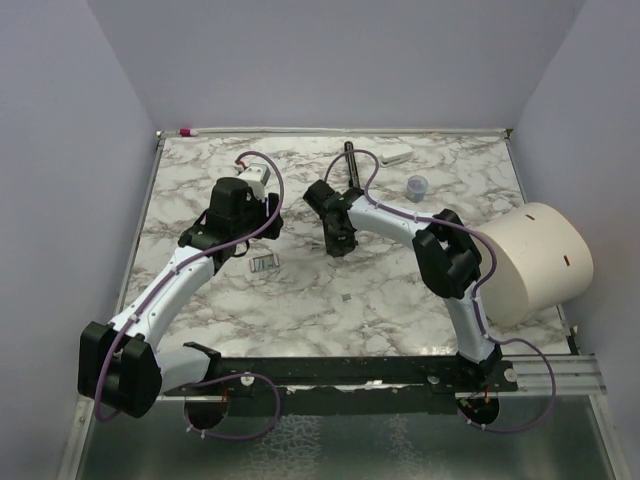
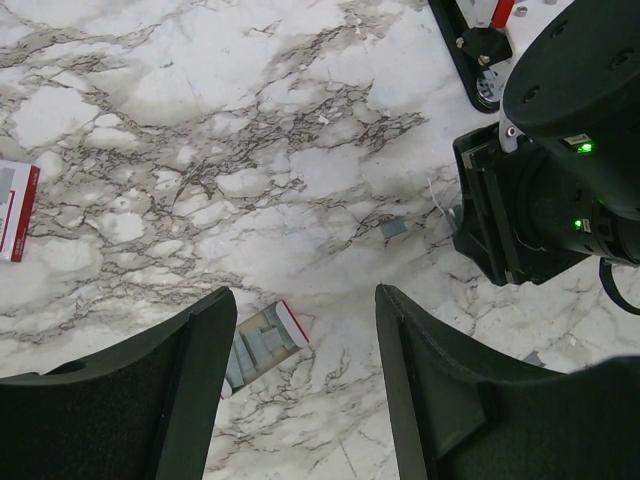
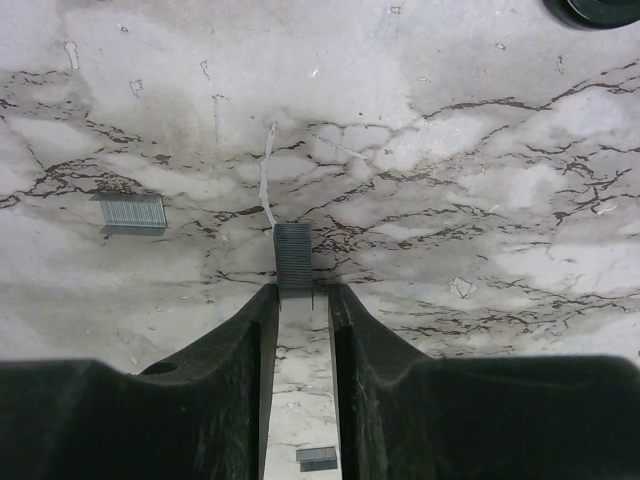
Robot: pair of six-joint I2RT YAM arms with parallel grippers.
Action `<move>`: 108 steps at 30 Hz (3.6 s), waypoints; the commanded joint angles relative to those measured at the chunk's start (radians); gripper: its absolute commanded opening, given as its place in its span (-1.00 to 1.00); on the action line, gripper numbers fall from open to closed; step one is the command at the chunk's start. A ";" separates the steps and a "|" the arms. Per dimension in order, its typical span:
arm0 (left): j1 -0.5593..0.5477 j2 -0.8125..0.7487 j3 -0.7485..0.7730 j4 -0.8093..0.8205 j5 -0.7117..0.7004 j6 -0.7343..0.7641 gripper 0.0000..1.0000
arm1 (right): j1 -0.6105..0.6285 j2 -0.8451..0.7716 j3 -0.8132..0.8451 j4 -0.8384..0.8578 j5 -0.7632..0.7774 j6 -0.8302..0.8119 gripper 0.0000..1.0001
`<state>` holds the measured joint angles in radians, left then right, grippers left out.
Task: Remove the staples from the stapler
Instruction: Pick up the staple from the center of the board, then place the staple in the staple box.
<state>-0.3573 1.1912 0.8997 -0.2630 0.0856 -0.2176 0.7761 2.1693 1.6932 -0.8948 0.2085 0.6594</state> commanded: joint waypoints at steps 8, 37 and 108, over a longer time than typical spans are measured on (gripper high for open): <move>0.002 -0.035 0.003 0.008 0.024 0.006 0.22 | 0.005 -0.005 -0.032 0.035 0.007 0.006 -0.57; 0.026 -0.031 0.020 0.051 0.118 -0.087 0.26 | 0.002 -0.419 -0.321 0.455 -0.238 -0.046 -0.67; 0.203 0.048 -0.111 1.518 0.904 -1.440 -0.03 | -0.062 -0.680 -0.308 0.950 -0.893 0.266 -0.64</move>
<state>-0.1463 1.2366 0.7769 1.1835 0.9619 -1.6348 0.7185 1.4803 1.3884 0.0174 -0.6540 0.9165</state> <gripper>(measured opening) 0.488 0.180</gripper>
